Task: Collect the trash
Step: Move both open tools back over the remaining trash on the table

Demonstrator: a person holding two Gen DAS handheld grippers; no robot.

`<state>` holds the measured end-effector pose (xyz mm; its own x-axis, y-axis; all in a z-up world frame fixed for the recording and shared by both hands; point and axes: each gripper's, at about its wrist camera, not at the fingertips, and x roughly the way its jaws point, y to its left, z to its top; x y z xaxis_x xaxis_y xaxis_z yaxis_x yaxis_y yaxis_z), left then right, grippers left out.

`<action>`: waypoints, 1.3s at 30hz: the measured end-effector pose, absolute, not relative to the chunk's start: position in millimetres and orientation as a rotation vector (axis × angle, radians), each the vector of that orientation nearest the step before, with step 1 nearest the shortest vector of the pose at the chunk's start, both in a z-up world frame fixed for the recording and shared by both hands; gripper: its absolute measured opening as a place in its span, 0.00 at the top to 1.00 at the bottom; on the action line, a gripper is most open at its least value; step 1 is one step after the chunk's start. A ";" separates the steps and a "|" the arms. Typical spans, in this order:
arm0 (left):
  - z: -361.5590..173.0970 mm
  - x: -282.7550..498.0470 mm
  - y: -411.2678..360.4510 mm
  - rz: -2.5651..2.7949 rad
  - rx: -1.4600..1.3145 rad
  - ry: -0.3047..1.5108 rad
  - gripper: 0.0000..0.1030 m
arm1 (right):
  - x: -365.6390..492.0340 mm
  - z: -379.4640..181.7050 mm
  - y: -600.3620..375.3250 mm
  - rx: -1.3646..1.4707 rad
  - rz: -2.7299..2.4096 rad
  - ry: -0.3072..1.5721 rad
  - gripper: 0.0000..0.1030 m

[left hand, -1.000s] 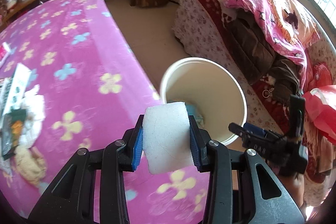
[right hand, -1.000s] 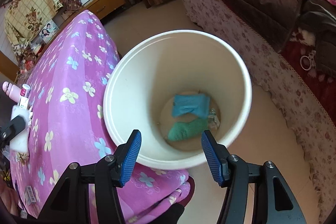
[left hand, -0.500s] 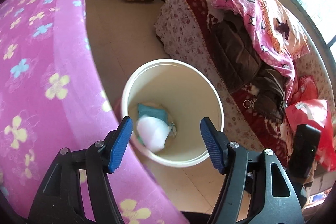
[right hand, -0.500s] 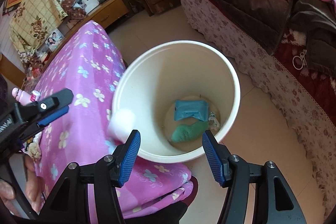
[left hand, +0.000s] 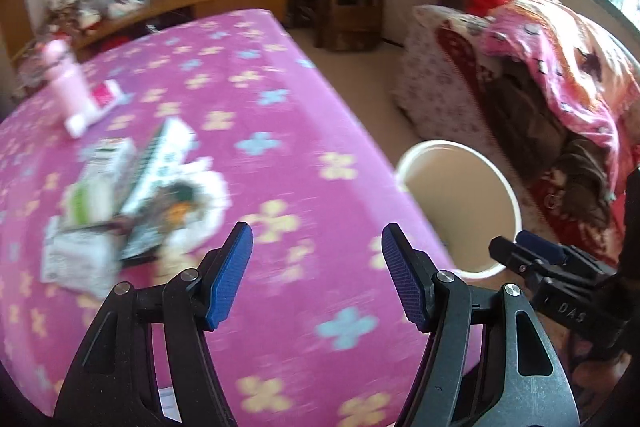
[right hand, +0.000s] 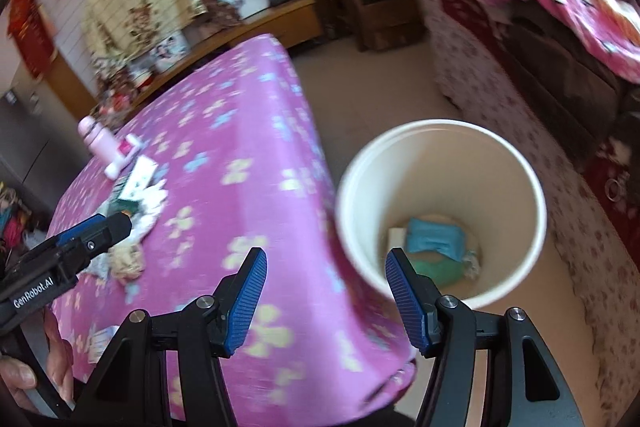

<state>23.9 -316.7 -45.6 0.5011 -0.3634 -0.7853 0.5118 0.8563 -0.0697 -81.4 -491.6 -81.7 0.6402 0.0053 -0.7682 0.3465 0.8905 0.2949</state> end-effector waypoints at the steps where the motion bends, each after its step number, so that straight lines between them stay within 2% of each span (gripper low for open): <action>1: -45.7 24.6 -307.6 -0.515 0.176 0.896 0.36 | -77.8 -81.2 -484.2 0.436 -0.193 0.863 0.42; 19: -53.3 52.9 -142.0 -0.322 0.069 0.886 0.36 | -15.8 -68.1 -348.3 0.206 -0.050 0.894 0.42; 21: -58.1 57.2 -120.7 -0.299 0.055 0.895 0.36 | -9.8 -69.0 -339.3 0.195 -0.046 0.904 0.37; 27: -76.3 67.9 -67.3 -0.246 0.007 0.934 0.36 | 9.3 -74.7 -312.0 0.166 -0.003 0.933 0.35; 30: -85.9 74.6 -50.6 -0.226 -0.014 0.955 0.36 | 15.9 -79.5 -303.4 0.160 0.010 0.962 0.25; 39: -102.2 103.8 -38.6 -0.252 -0.078 0.990 0.36 | 28.2 -84.0 -285.9 0.097 0.038 0.986 0.22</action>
<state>103.8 -38.6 -102.2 0.5224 -0.2460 -0.8164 0.1751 0.9680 -0.1796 28.2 -285.9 -84.0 0.5519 0.0762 -0.8304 0.0118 0.9950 0.0992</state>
